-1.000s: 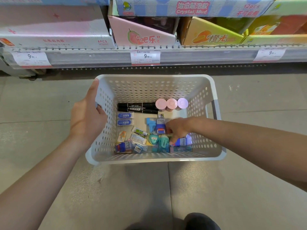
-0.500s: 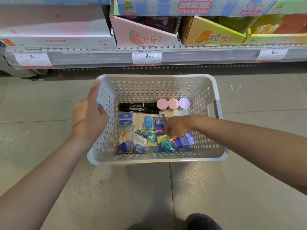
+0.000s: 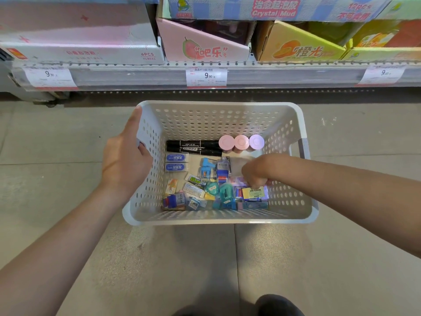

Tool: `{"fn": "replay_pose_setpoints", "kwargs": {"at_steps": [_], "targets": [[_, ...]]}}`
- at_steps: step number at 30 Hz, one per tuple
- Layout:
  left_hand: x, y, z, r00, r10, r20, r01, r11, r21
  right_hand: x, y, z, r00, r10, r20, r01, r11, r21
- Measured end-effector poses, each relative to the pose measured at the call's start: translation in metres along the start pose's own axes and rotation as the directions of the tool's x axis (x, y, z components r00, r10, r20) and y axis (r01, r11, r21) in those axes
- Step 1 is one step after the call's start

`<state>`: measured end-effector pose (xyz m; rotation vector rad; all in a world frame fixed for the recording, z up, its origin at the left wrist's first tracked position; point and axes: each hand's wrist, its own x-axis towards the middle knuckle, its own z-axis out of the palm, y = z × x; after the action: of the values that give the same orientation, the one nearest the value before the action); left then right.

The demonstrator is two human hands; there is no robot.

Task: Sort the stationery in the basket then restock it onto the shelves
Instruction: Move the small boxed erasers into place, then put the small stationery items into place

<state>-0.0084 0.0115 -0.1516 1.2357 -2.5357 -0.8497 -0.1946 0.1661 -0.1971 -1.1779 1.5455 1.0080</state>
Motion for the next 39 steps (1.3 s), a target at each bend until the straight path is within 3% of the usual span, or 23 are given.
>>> {"fn": "replay_pose_setpoints", "kwargs": {"at_steps": [2,5,7,10,15,22,30,39], "targets": [[0.000,0.000,0.001,1.000,-0.010,-0.009,0.010,1.000,0.015,-0.005,-0.003,-0.003,0.981,-0.006,-0.196,0.011,1.000,0.022],[0.001,0.001,0.001,1.000,-0.023,-0.013,0.023,0.999,0.026,0.000,-0.007,-0.006,0.798,0.014,-0.602,0.086,0.987,0.137],[0.001,0.000,0.001,1.000,-0.022,-0.013,0.022,0.999,0.025,0.011,-0.011,-0.009,0.707,-0.019,-0.707,0.260,0.936,0.235],[0.002,-0.001,0.002,1.000,-0.021,-0.013,0.022,0.999,0.025,0.021,-0.020,-0.013,0.681,-0.136,-0.719,0.362,0.917,0.170],[0.001,-0.002,0.002,1.000,-0.014,-0.010,0.015,1.000,0.011,0.025,-0.031,-0.011,0.710,-0.043,-0.703,0.190,0.973,0.132],[0.001,-0.001,0.002,1.000,-0.008,-0.014,0.008,1.000,-0.009,0.023,-0.022,0.002,0.714,-0.214,-0.667,0.170,0.977,-0.131],[0.001,0.000,0.001,1.000,-0.002,-0.012,0.002,1.000,0.003,0.027,-0.017,0.014,0.671,-0.303,-0.677,0.027,0.922,-0.386],[0.001,0.000,0.000,1.000,0.007,-0.014,-0.007,1.000,0.012,0.021,-0.019,0.013,0.731,-0.253,-0.634,0.110,0.960,-0.256]]}}
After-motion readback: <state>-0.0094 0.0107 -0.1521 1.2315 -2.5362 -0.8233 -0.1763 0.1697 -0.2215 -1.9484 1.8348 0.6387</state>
